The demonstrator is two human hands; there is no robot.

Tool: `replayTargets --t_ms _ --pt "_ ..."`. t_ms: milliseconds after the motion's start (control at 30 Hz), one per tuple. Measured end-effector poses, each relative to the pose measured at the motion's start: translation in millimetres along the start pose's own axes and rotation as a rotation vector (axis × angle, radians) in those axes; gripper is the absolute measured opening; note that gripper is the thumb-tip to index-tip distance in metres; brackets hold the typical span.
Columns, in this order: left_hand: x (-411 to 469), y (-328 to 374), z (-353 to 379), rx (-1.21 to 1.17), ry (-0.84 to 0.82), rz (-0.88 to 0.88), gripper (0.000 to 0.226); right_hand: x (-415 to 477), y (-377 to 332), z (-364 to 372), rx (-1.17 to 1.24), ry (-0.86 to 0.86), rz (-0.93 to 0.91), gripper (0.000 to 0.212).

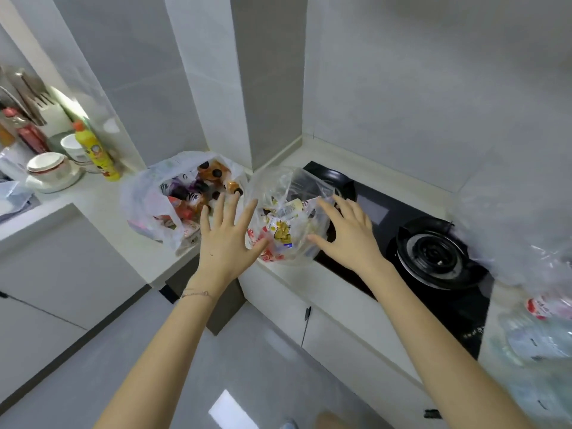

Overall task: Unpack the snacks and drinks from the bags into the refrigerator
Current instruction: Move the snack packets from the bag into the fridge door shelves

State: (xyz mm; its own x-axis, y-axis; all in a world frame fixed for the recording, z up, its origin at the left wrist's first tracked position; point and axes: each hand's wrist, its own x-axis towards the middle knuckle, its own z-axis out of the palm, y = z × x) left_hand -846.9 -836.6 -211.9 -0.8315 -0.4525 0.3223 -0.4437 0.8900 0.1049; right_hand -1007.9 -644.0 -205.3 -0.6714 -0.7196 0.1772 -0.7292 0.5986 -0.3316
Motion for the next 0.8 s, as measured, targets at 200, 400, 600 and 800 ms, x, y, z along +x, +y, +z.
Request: replayTargets --t_ms 200,400,600,800 --pt "63.8 -4.5 49.6 -0.031 -0.06 0.047 0.08 55.6 31.0 21.9 0.018 -0.059 0.034 0.075" --pt "122.4 -2.0 95.8 -0.048 -0.092 0.053 0.08 115.3 59.6 47.8 0.082 -0.102 0.01 0.074" --pt "161.7 2.7 135.7 -0.049 -0.13 0.156 0.065 161.7 84.2 72.7 0.112 -0.201 -0.003 0.073" --pt "190.7 3.9 170.1 -0.074 -0.158 0.299 0.061 191.6 100.4 94.1 0.139 -0.218 -0.013 0.066"
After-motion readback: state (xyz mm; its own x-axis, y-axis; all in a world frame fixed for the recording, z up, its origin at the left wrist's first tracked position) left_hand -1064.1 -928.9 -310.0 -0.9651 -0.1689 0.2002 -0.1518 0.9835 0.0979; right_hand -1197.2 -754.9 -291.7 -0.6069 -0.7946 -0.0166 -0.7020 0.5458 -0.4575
